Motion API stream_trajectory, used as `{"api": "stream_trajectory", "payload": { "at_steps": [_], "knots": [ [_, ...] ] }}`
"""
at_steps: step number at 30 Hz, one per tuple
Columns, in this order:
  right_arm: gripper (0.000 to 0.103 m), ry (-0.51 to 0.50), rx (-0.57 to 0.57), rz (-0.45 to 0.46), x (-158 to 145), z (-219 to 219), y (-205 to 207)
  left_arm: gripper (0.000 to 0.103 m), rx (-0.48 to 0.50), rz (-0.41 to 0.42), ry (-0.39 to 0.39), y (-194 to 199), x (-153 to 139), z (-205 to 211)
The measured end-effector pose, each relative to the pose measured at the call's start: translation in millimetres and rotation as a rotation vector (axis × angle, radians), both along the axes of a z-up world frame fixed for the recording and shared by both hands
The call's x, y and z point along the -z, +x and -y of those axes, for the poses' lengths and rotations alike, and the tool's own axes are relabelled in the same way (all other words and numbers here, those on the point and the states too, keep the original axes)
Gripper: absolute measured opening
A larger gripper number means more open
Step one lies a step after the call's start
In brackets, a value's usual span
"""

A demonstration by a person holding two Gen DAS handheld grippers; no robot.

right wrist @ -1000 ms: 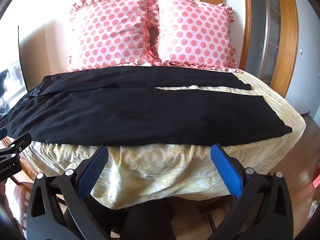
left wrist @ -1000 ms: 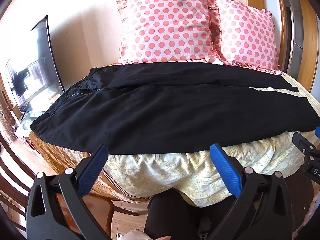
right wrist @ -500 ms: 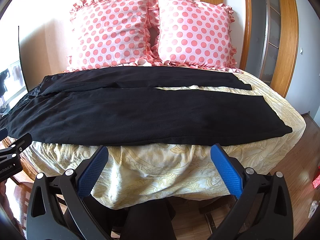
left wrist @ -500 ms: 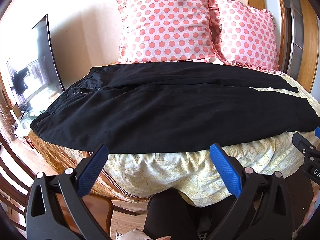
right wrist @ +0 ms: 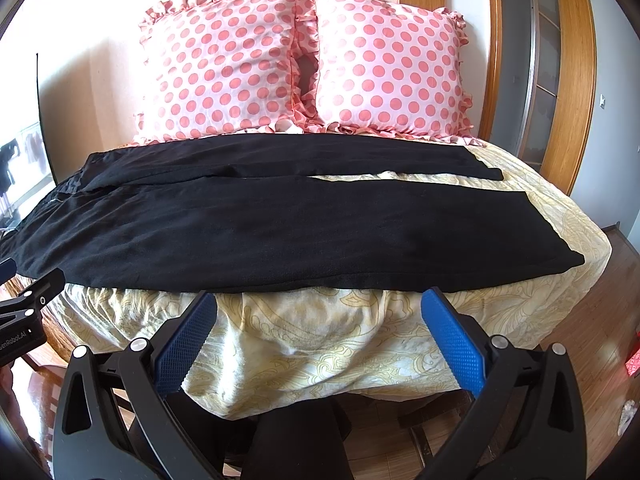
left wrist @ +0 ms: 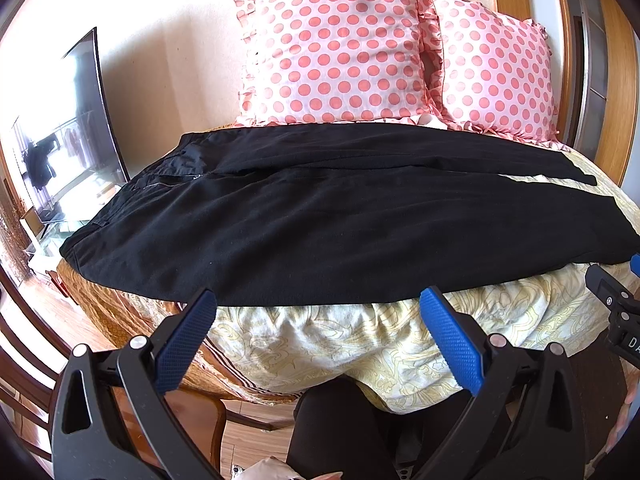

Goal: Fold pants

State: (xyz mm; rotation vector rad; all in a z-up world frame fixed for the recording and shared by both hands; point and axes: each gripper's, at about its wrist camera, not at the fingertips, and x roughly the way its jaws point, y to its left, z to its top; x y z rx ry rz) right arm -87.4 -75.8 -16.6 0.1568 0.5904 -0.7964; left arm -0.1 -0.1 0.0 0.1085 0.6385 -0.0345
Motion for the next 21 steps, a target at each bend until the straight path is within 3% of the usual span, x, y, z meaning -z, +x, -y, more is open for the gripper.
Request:
{"api": "stream_trajectory", "payload": {
  "at_steps": [21],
  "knots": [
    [0.102, -0.001, 0.001, 0.002, -0.7, 1.2, 0.0, 0.101, 0.000, -0.001, -0.002, 0.3, 0.1, 0.0]
  ]
}}
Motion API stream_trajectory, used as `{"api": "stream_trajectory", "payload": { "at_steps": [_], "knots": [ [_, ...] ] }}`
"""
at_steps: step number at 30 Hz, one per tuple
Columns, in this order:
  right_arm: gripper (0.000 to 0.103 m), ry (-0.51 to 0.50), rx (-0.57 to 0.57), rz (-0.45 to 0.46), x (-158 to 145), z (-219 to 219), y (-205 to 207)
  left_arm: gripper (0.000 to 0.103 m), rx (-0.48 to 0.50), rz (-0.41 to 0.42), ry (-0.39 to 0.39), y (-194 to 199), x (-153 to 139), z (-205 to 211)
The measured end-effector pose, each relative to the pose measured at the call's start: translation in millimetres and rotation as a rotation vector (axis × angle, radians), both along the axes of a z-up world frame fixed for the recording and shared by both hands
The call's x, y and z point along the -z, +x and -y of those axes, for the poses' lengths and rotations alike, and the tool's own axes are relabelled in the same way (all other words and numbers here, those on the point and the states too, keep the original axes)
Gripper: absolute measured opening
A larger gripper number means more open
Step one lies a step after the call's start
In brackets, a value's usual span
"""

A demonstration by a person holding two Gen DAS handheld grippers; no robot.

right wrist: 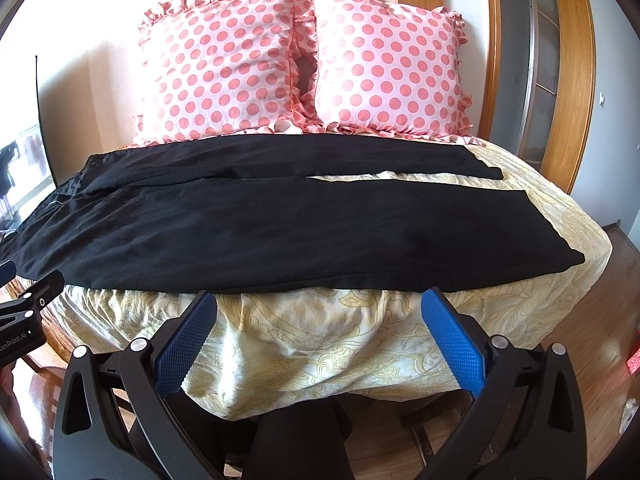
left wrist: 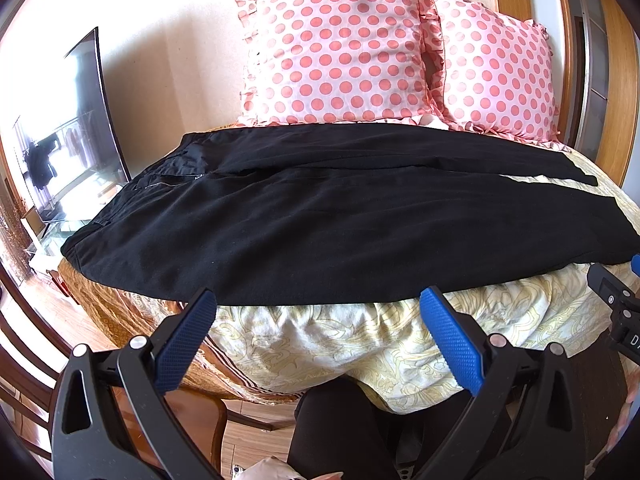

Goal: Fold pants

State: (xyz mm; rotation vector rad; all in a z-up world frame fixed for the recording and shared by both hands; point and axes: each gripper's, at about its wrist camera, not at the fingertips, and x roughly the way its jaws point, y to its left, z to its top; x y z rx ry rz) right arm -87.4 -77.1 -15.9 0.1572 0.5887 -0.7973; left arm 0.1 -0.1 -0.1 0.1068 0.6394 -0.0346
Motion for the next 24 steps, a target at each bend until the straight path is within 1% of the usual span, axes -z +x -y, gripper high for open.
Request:
{"api": "stream_trajectory", "payload": {
  "at_steps": [8, 9, 16, 24],
  "knots": [
    [0.102, 0.000, 0.004, 0.002, -0.8, -0.6, -0.5, 0.101, 0.001, -0.001, 0.000, 0.0, 0.0, 0.0],
    [0.102, 0.001, 0.005, 0.003, 4.4, 1.1, 0.8, 0.101, 0.001, -0.001, 0.001, 0.0, 0.0, 0.0],
    [0.102, 0.002, 0.005, 0.004, -1.9, 3.8, 2.6, 0.101, 0.001, 0.000, 0.001, 0.0, 0.0, 0.1],
    [0.102, 0.000, 0.007, 0.006, -2.4, 4.2, -0.2, 0.101, 0.003, 0.000, 0.002, 0.2, 0.1, 0.2]
  ]
}}
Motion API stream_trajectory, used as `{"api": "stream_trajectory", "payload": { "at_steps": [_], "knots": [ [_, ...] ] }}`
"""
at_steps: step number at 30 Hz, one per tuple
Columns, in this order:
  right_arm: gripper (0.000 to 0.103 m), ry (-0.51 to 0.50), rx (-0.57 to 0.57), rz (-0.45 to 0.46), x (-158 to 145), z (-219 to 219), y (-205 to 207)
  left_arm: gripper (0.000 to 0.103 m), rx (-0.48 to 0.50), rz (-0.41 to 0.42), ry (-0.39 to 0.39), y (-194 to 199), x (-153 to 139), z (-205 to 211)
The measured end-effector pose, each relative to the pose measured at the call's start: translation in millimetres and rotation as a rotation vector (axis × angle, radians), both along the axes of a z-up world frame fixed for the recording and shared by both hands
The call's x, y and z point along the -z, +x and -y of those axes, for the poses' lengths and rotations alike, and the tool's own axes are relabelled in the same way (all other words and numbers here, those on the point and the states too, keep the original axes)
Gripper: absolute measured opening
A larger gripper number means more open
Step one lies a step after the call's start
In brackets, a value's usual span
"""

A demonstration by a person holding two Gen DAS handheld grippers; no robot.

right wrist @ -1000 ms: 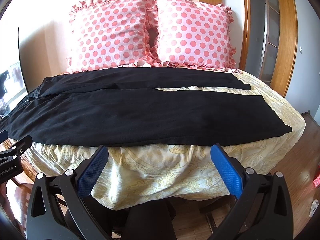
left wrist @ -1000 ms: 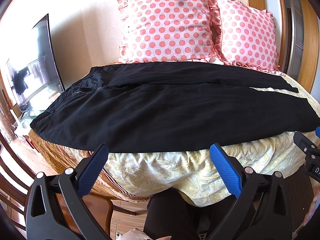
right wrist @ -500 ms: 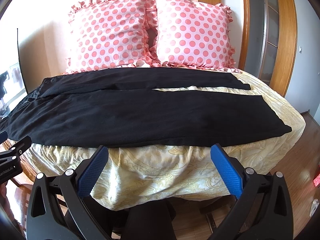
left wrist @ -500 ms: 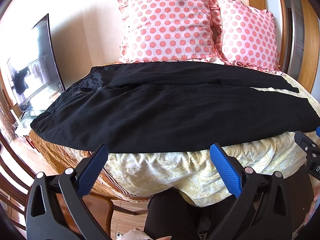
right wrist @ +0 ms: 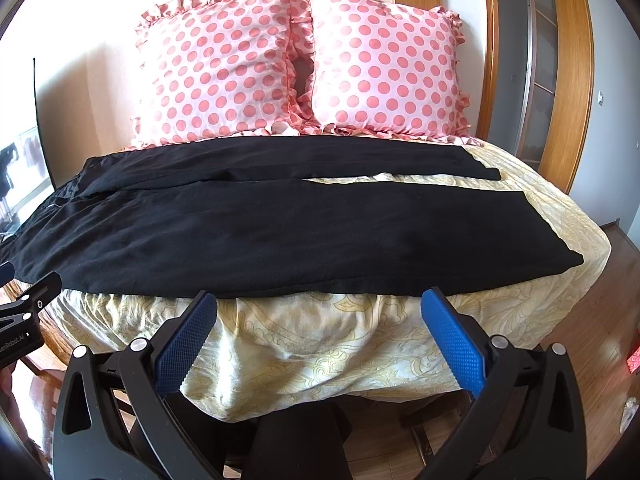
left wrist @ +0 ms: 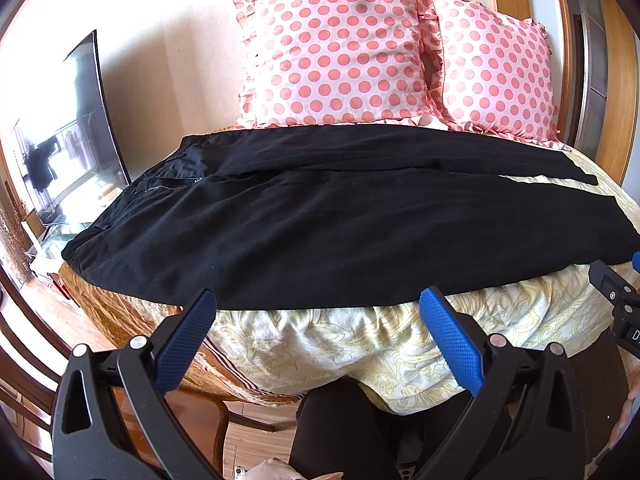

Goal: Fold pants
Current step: 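Reach the right gripper to the trouser leg hems and close on them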

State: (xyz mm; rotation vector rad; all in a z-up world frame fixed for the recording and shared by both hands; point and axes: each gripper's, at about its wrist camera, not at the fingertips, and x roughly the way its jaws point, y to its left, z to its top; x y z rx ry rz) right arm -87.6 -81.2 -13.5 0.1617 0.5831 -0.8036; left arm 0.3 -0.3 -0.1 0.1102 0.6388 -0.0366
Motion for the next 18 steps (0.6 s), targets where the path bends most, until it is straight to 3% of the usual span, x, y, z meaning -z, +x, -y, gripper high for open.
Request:
{"api": "stream_trajectory", "payload": {
  "at_steps": [6, 10, 14, 18],
  "knots": [
    [0.102, -0.002, -0.005, 0.006, -2.4, 0.7, 0.0, 0.101, 0.001, 0.001, 0.000, 0.2, -0.4, -0.1],
    [0.102, -0.069, -0.011, 0.068, -31.2, 11.6, -7.3, 0.101, 0.013, 0.036, 0.004, 3.0, -17.9, -2.7],
    [0.102, -0.103, 0.041, 0.111, -77.2, 54.0, -12.9, 0.101, 0.023, 0.063, -0.106, 25.1, -45.1, -27.9],
    [0.102, -0.042, 0.121, 0.079, -123.4, 131.6, 2.8, 0.101, 0.023, -0.010, -0.235, 70.2, -56.4, -55.1]
  ]
}}
